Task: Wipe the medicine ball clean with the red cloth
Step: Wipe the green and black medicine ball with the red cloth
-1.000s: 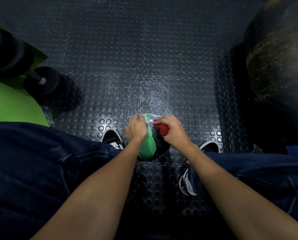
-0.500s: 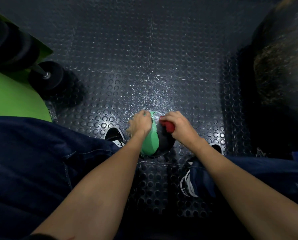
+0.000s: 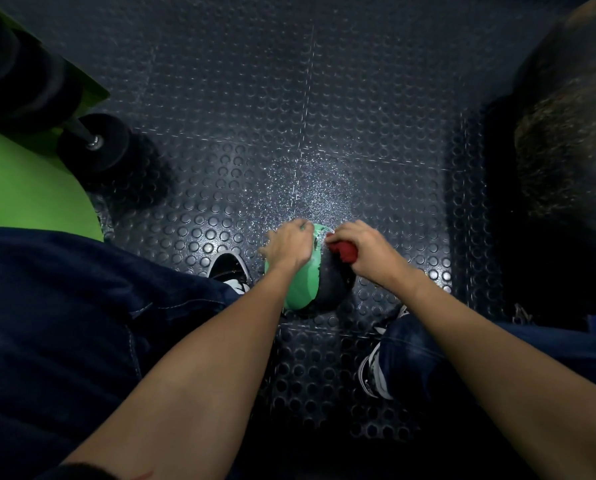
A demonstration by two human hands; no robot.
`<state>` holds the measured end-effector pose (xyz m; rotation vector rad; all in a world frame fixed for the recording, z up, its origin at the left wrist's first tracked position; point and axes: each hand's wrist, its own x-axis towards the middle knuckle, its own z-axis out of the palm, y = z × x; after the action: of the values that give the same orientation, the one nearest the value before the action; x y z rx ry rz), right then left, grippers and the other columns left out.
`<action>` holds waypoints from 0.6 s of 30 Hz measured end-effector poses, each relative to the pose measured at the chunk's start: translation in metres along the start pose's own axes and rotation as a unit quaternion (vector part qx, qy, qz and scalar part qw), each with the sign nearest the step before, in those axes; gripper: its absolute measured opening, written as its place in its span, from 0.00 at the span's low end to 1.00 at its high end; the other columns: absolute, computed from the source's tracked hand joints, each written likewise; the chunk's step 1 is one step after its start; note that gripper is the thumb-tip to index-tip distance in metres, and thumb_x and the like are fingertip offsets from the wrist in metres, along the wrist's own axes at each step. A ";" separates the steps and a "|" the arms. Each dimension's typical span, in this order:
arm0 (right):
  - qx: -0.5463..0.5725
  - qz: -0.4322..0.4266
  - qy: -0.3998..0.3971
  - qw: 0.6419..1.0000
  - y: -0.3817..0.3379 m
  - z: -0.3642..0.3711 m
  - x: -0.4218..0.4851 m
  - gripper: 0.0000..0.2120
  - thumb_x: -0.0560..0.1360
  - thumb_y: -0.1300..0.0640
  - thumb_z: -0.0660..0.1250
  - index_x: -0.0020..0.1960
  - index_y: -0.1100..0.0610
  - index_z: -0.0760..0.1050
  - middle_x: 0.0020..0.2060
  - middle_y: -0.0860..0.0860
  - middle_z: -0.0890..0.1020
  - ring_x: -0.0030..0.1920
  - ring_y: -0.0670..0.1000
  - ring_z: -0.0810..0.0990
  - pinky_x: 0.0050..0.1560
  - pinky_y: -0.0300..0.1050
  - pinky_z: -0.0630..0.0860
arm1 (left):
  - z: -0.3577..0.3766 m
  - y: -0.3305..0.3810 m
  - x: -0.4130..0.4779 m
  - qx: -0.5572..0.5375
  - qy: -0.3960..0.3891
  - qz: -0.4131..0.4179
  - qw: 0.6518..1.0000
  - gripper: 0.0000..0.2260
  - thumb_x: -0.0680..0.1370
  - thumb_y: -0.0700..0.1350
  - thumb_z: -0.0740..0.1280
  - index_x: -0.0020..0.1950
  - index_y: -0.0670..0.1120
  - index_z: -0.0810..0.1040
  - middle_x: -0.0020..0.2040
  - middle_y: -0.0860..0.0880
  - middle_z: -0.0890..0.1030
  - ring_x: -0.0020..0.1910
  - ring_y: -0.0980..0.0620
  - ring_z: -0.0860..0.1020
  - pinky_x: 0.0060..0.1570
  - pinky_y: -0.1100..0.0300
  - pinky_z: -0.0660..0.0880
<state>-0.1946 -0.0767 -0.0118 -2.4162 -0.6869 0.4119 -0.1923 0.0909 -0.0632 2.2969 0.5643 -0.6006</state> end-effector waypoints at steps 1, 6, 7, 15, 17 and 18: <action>-0.007 -0.020 -0.013 1.000 -0.002 0.001 0.000 0.17 0.68 0.67 0.72 0.56 0.55 0.80 0.49 0.46 0.79 0.51 0.48 0.72 0.58 0.47 0.72 | 0.000 0.000 0.000 0.000 -0.002 -0.003 1.000 0.20 0.83 0.60 0.51 0.70 0.57 0.73 0.67 0.53 0.78 0.69 0.44 0.72 0.70 0.32 0.60; 0.005 -0.010 -0.015 1.000 -0.003 0.002 0.005 0.20 0.66 0.71 0.70 0.56 0.55 0.80 0.50 0.48 0.79 0.52 0.50 0.73 0.58 0.49 0.73 | -0.003 -0.006 0.000 -0.017 -0.010 0.006 1.000 0.20 0.84 0.60 0.50 0.71 0.57 0.72 0.71 0.51 0.75 0.71 0.43 0.70 0.71 0.29 0.59; 0.003 0.001 -0.005 1.000 -0.003 0.003 0.006 0.21 0.66 0.72 0.70 0.56 0.56 0.79 0.50 0.48 0.79 0.52 0.51 0.73 0.57 0.50 0.73 | -0.004 -0.006 0.000 -0.018 -0.011 0.008 1.000 0.19 0.84 0.59 0.50 0.70 0.57 0.73 0.70 0.52 0.76 0.71 0.43 0.71 0.70 0.30 0.60; -0.004 -0.009 -0.015 1.000 -0.010 0.002 0.015 0.19 0.68 0.71 0.68 0.55 0.55 0.79 0.48 0.47 0.78 0.51 0.49 0.71 0.55 0.46 0.71 | -0.010 -0.001 -0.001 -0.020 -0.017 0.000 1.000 0.17 0.84 0.57 0.51 0.64 0.56 0.76 0.65 0.51 0.78 0.67 0.44 0.72 0.69 0.34 0.63; 0.005 -0.031 -0.035 0.999 -0.012 0.003 0.015 0.19 0.67 0.71 0.68 0.55 0.55 0.80 0.49 0.47 0.78 0.51 0.49 0.71 0.55 0.43 0.70 | -0.011 -0.001 -0.002 -0.017 -0.011 0.002 1.000 0.18 0.85 0.56 0.51 0.66 0.55 0.76 0.65 0.51 0.78 0.67 0.44 0.72 0.69 0.34 0.63; 0.012 -0.015 -0.029 0.999 -0.012 0.004 0.016 0.21 0.67 0.72 0.68 0.56 0.56 0.79 0.50 0.47 0.78 0.52 0.50 0.72 0.57 0.44 0.70 | -0.011 -0.001 -0.002 -0.017 -0.009 0.005 1.000 0.18 0.85 0.57 0.51 0.68 0.55 0.75 0.66 0.51 0.78 0.68 0.44 0.72 0.69 0.34 0.63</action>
<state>-0.1877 -0.0581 -0.0094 -2.3758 -0.7379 0.4765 -0.1919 0.0989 -0.0552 2.2582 0.5507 -0.6030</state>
